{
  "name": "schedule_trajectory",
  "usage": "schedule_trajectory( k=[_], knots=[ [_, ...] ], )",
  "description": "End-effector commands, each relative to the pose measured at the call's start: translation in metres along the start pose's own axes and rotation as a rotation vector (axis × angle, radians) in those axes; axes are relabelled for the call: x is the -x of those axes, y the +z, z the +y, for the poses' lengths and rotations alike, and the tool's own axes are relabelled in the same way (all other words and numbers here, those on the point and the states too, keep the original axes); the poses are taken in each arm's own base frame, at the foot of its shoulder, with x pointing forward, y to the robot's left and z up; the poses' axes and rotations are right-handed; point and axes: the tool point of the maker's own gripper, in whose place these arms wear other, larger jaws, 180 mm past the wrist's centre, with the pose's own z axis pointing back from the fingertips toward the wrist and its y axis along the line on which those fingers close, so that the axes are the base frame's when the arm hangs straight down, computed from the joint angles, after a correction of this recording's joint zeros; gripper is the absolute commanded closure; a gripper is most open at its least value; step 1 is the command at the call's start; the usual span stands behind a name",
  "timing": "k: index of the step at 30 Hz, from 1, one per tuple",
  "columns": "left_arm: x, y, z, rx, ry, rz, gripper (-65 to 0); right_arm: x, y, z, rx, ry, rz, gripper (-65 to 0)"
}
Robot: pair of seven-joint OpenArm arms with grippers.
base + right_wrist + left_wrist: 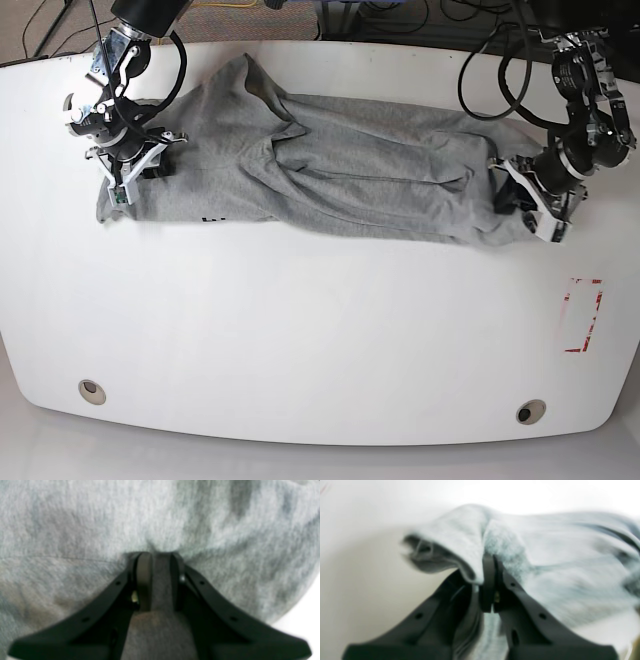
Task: Layout the t-shirt on the table in an organized manner, then fold the t-shirt properly
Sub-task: 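Drag the held strip end with the left gripper toward the right gripper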
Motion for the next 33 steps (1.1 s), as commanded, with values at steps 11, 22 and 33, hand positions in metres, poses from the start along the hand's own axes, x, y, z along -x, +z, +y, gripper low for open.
schedule_trajectory(
  k=[11,22,33],
  knots=[
    [-0.004,-0.019,-0.052,0.1,-0.134,0.024,-2.1,0.028,0.001,-0.005,0.029,0.014,0.131,-12.2],
    [-0.005,-0.039,-0.104,0.209,-0.163,0.022,-2.1,0.028,0.001,-0.005,0.028,0.013,0.133,-12.2],
    [-0.012,-0.058,-0.151,0.249,-0.21,0.016,-2.2,0.028,0.0,-0.005,0.027,0.011,0.132,-12.2]
  ],
)
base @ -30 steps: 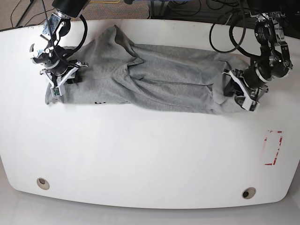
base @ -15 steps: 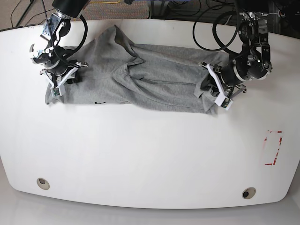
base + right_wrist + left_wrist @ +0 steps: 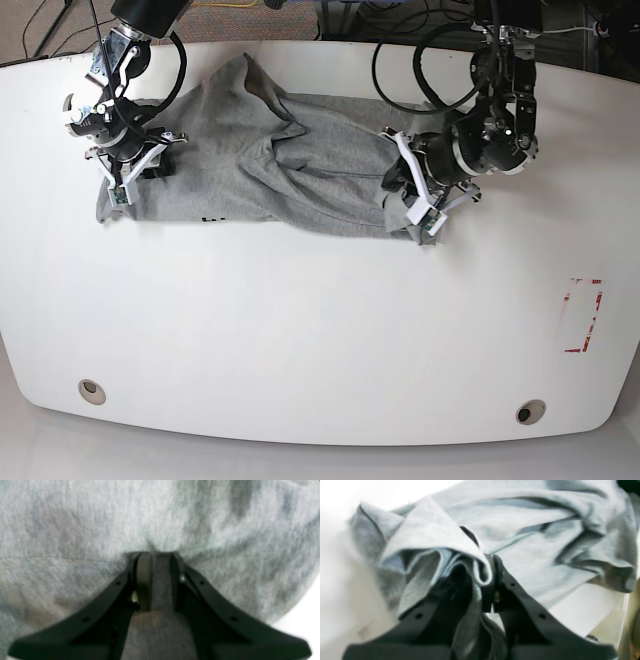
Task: Layout the t-shirt on the table in an organized manner, then fold the t-shirt properly
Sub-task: 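Drag the held strip end with the left gripper toward the right gripper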
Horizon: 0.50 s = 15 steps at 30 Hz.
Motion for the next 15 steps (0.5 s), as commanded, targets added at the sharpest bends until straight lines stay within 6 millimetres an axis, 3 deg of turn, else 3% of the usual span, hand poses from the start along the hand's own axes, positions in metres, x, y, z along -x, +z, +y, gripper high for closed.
schedule_trajectory(
  k=[1,8,15],
  knots=[
    [-0.028,-0.003,-0.011,0.016,-0.035,-0.074,-2.2,0.028,0.0,-0.005,0.026,0.011,0.129,-12.2],
    [-0.037,-0.016,-0.037,0.043,-0.065,-0.074,-2.2,0.027,0.0,-0.005,0.026,0.013,0.128,-12.2],
    [-0.051,-0.023,-0.049,0.044,-0.11,-0.085,-2.2,0.027,0.0,-0.005,0.026,0.013,0.128,-12.2]
  ],
)
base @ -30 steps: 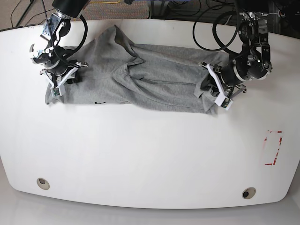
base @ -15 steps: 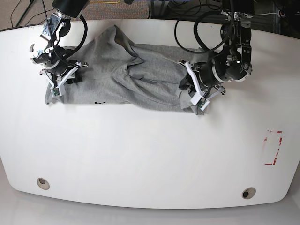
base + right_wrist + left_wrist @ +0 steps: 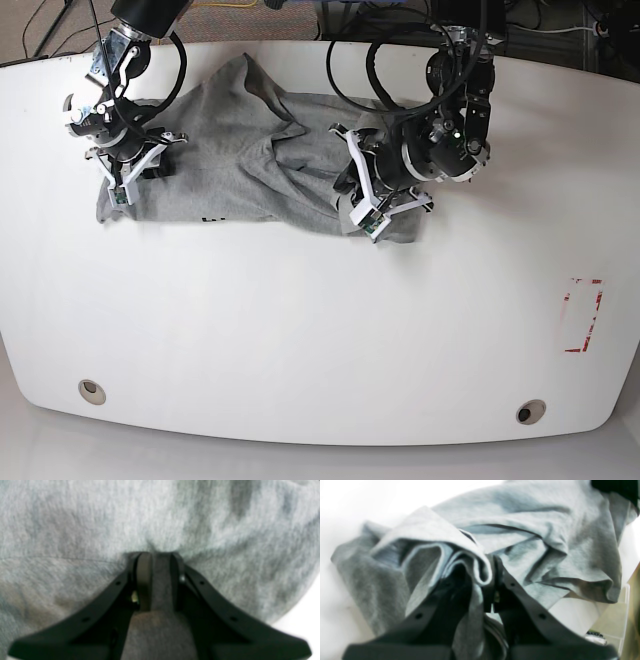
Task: Layout the t-shirt on the table in an organized manner, then fold the t-shirt properly
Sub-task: 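Drag the held strip end with the left gripper toward the right gripper, then fold the held end over onto the strip middle with the left gripper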
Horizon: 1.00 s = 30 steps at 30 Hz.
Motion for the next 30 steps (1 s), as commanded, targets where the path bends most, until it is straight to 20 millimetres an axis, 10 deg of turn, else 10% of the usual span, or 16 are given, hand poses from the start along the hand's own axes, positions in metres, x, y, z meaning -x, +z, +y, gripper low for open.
schedule_trajectory(
  k=[1,16,30],
  knots=[
    [-0.024,0.002,-0.003,0.003,-0.022,-0.07,-2.2,0.027,0.0,-0.005,0.026,0.013,0.128,-12.2],
    [-0.026,-0.007,-0.004,0.007,-0.041,-0.05,-4.2,0.027,0.0,-0.005,0.026,0.013,0.128,-12.2],
    [-0.042,-0.017,-0.058,0.14,-0.156,-0.074,-19.4,0.026,0.001,-0.005,0.028,0.015,0.124,-12.2]
  ],
)
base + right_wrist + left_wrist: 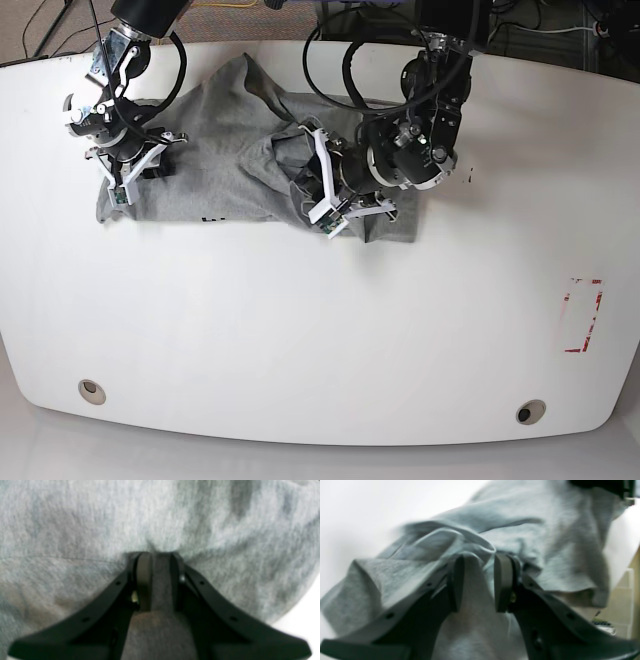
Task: Layout the t-shirt on the table in an organized manner, then fold the t-shirt properly
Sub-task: 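Fold the held end over onto the strip middle with the left gripper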
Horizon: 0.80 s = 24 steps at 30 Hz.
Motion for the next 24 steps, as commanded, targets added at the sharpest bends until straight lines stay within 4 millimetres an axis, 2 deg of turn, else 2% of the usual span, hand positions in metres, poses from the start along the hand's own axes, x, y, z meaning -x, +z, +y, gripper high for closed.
schedule_trajectory(
  k=[1,5,11,21,24],
  knots=[
    [-0.026,0.002,-0.017,0.051,-0.066,-0.079,-19.4,0.026,0.001,-0.005,0.027,0.015,0.123,-12.2],
    [-0.037,0.012,-0.023,0.061,-0.168,-0.1,-19.7,0.026,0.001,-0.005,0.027,0.015,0.125,-12.2],
    [-0.045,0.025,-0.008,0.018,-0.239,-0.099,-19.9,0.027,0.001,-0.005,0.028,0.015,0.127,-12.2],
    [0.0,0.051,0.061,-0.131,-0.216,0.013,-19.7,0.027,0.001,-0.005,0.028,0.015,0.127,-12.2],
    [0.02,0.059,0.073,-0.156,-0.2,0.058,-19.7,0.027,0.001,-0.005,0.028,0.015,0.127,-12.2]
  ],
)
